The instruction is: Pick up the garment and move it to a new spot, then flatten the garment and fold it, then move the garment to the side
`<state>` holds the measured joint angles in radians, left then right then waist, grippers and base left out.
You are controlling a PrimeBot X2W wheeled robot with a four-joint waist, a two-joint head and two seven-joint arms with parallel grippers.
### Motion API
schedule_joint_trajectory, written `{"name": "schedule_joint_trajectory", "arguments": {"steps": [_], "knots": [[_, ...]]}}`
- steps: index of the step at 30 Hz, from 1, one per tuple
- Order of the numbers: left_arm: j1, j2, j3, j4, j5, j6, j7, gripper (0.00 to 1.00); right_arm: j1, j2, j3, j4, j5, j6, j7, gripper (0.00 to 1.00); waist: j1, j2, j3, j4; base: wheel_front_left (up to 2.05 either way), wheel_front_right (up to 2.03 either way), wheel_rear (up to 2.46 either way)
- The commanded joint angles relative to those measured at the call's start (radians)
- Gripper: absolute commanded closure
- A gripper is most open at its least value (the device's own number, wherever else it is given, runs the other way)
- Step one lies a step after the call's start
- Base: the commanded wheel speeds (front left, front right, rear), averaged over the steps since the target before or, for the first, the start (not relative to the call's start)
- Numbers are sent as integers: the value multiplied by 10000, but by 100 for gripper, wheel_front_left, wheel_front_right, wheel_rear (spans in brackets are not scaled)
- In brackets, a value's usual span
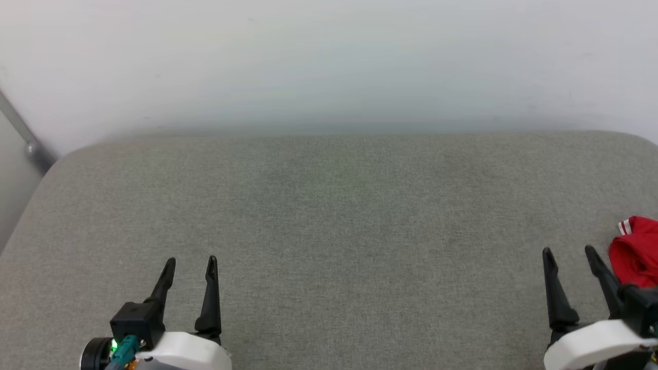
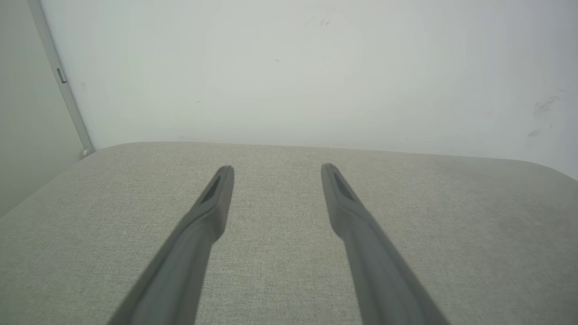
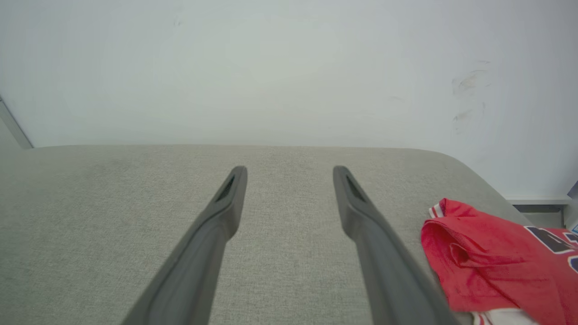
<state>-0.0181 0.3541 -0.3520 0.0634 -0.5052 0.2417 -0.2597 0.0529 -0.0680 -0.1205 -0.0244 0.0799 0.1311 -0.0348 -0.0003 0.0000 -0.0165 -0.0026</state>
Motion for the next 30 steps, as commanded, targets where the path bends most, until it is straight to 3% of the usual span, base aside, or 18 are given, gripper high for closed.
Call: {"name": "schedule_joint_trajectory", "arguments": {"steps": [1,10,27,28,30], "knots": [[143,-24,-11,17,39,9,-48,0,304,70,67,-223,-15,-8,68,0,3,0,-141,84,0,0,0],[299,-192,-147,311,75,-272,-64,0,1276,184,258,-1368,8,-8,523,0,3,0,-308,45,0,0,0],[322,-363,122,324,160,-459,-73,0,1263,190,399,-1358,282,-7,567,0,3,0,-319,-19,0,0,0],[309,-345,94,346,100,-456,3,100,1261,155,396,-1346,230,0,605,100,3,0,-318,-19,0,0,0],[338,-417,123,396,-49,-504,47,100,1260,156,437,-1234,371,0,572,100,3,0,-313,-20,0,0,0]]}}
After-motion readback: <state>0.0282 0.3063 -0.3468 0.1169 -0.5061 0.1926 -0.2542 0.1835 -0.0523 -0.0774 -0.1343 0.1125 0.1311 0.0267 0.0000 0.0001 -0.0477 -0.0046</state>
